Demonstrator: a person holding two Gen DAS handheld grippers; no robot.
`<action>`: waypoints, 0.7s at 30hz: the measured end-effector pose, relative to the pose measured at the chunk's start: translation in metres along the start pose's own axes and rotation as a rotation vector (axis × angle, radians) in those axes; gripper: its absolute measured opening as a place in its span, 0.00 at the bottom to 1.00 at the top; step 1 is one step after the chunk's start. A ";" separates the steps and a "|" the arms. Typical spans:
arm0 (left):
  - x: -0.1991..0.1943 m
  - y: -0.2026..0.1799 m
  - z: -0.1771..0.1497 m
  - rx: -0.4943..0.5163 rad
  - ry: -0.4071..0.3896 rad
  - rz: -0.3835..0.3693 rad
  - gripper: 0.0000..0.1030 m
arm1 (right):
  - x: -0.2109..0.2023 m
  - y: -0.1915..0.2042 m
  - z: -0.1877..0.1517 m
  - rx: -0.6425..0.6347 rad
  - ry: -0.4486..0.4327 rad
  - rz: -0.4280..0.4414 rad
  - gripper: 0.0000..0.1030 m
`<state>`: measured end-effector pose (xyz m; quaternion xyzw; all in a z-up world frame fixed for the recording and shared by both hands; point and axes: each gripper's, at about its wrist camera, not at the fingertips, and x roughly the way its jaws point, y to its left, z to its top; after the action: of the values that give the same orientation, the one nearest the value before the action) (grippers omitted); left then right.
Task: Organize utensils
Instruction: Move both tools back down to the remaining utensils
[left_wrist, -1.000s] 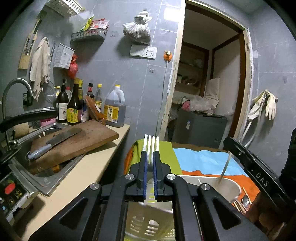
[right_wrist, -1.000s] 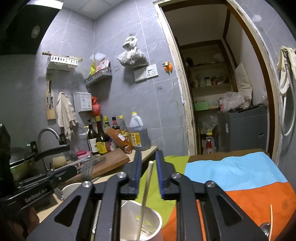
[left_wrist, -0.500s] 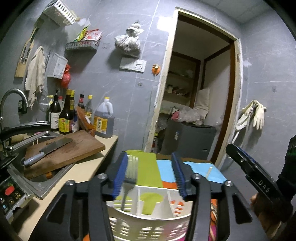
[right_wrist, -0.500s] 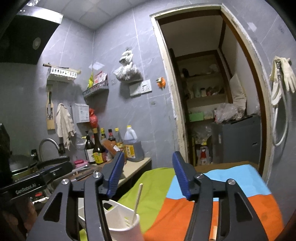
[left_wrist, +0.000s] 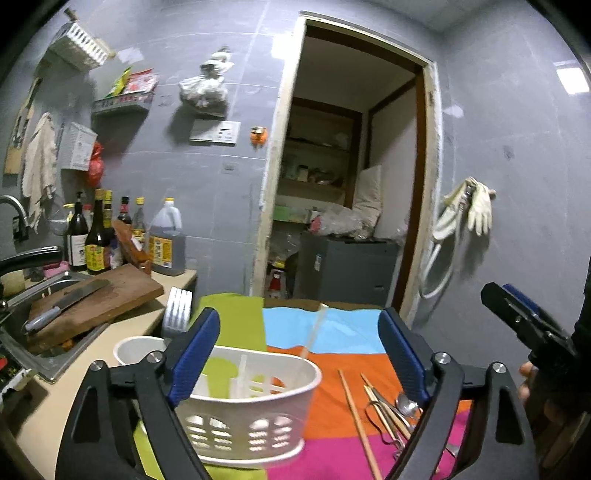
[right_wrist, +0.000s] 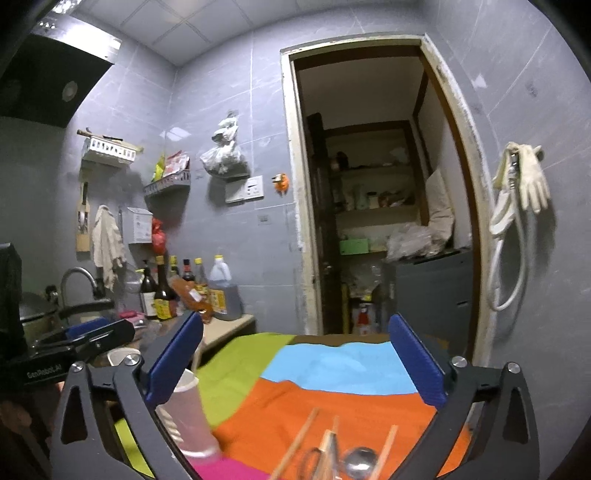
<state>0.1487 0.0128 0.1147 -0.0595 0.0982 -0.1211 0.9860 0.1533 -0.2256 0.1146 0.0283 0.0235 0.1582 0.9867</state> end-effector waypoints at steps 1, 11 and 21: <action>0.001 -0.004 -0.003 0.007 0.001 -0.001 0.88 | -0.004 -0.004 -0.001 -0.008 0.000 -0.011 1.00; 0.021 -0.048 -0.033 0.099 0.092 -0.040 0.91 | -0.012 -0.047 -0.027 -0.017 0.131 -0.100 1.00; 0.053 -0.077 -0.065 0.174 0.232 -0.003 0.91 | 0.008 -0.079 -0.063 0.045 0.339 -0.128 1.00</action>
<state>0.1683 -0.0805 0.0524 0.0403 0.2003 -0.1367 0.9693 0.1821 -0.2947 0.0460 0.0218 0.1949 0.0971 0.9758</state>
